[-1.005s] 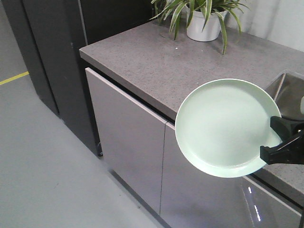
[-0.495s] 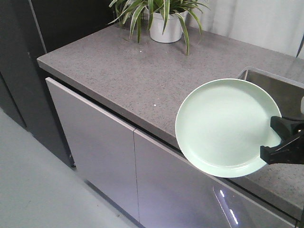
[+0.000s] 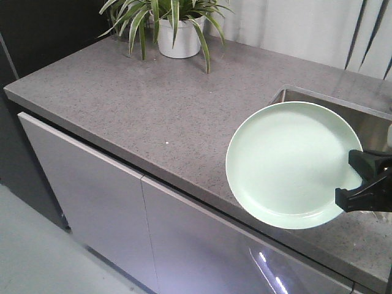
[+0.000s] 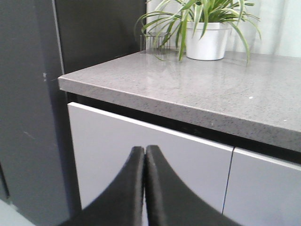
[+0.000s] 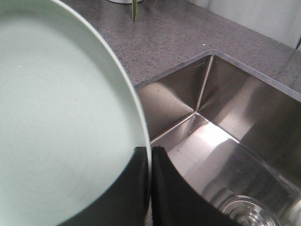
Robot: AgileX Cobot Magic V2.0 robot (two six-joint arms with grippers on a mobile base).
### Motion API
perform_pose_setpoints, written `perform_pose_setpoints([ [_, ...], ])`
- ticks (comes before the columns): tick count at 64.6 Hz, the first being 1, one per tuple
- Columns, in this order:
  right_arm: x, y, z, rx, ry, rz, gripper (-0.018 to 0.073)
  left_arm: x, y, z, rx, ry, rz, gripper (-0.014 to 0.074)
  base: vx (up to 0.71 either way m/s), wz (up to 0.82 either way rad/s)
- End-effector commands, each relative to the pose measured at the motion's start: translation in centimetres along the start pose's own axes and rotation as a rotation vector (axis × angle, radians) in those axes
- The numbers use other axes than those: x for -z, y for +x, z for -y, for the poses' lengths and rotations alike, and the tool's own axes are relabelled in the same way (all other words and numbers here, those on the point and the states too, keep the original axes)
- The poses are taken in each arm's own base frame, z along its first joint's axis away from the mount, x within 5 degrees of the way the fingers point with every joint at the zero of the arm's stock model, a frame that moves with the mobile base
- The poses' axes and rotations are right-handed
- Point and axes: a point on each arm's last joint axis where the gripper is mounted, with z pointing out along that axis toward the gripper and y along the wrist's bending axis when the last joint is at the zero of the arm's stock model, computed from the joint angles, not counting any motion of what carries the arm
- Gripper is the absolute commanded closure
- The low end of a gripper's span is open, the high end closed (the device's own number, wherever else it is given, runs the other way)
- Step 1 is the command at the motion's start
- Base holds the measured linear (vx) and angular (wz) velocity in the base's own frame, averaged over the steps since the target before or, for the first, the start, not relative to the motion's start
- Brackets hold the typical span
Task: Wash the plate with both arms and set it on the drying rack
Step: 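Turn the base toward the counter with the steel sink, then drive the base up to the sink, holding the plate above the dish rack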
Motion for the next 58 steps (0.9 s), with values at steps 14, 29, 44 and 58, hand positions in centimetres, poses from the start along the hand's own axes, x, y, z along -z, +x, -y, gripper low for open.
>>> perform_pose_setpoints([
  [14,0.57,-1.64,0.34,0.001,0.034,0.109,0.0569,0.02,-0.07,0.02,0.018,0.009,0.068,0.0602,0.06,-0.23],
  [29,0.57,-1.64,0.34,0.001,0.034,0.109,0.0569,0.02,-0.07,0.02,0.018,0.009,0.068,0.0602,0.06,-0.24],
  [44,0.57,-1.64,0.34,0.001,0.034,0.109,0.0569,0.02,-0.07,0.02,0.018,0.009,0.068,0.0602,0.06,-0.24],
  [58,0.57,-1.64,0.34,0.001,0.034,0.109,0.0569,0.02,-0.07,0.02,0.018,0.009,0.068,0.0602,0.06,-0.24],
])
